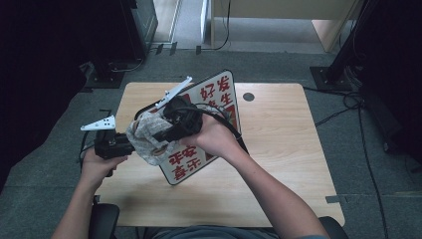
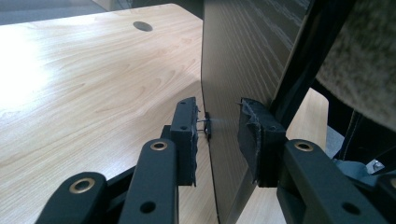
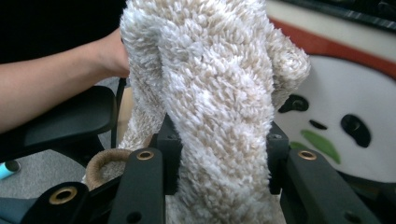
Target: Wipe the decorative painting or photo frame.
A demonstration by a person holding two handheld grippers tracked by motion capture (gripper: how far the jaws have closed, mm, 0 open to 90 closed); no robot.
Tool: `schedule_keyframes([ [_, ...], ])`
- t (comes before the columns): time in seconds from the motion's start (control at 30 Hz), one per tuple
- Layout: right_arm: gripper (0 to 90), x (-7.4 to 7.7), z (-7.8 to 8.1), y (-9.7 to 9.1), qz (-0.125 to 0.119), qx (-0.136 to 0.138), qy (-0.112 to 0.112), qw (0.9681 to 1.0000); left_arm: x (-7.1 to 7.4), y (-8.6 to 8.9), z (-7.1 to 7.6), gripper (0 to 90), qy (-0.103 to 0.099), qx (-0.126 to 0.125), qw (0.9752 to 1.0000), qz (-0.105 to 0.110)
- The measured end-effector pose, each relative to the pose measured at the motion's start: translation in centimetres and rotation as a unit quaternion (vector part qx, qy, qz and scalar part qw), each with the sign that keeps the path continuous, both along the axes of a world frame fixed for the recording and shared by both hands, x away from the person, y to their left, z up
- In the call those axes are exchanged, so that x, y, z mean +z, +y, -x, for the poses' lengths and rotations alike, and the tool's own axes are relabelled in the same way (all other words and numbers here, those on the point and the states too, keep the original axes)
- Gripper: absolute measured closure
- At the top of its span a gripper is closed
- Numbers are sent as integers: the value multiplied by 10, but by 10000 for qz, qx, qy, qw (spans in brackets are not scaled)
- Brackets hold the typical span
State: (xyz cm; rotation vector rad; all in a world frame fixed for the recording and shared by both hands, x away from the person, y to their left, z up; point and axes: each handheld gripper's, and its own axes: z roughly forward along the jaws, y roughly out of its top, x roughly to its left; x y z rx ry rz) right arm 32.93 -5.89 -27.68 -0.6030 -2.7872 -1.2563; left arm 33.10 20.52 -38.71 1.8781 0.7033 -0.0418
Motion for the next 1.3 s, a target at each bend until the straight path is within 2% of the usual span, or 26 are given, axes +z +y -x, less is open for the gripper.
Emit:
schedule_keyframes([
  [0.2, 627, -10, 1, -2, -33, 33, 20, 10000, 0, 1, 0, 680, 17, -2, 10000, 42],
  [0.7, 626, -42, 9, -7, -58, -4, 265, 9996, 1, 0, 1, 676, 36, -16, 10000, 27],
  [1.07, 627, -60, 14, -10, -48, 33, 267, 9996, 1, 0, 1, 678, 58, -22, 10000, 12],
  [1.3, 627, -79, 20, -12, -153, -10, 281, 9995, 1, 0, 1, 673, 54, -7, 10000, -9],
])
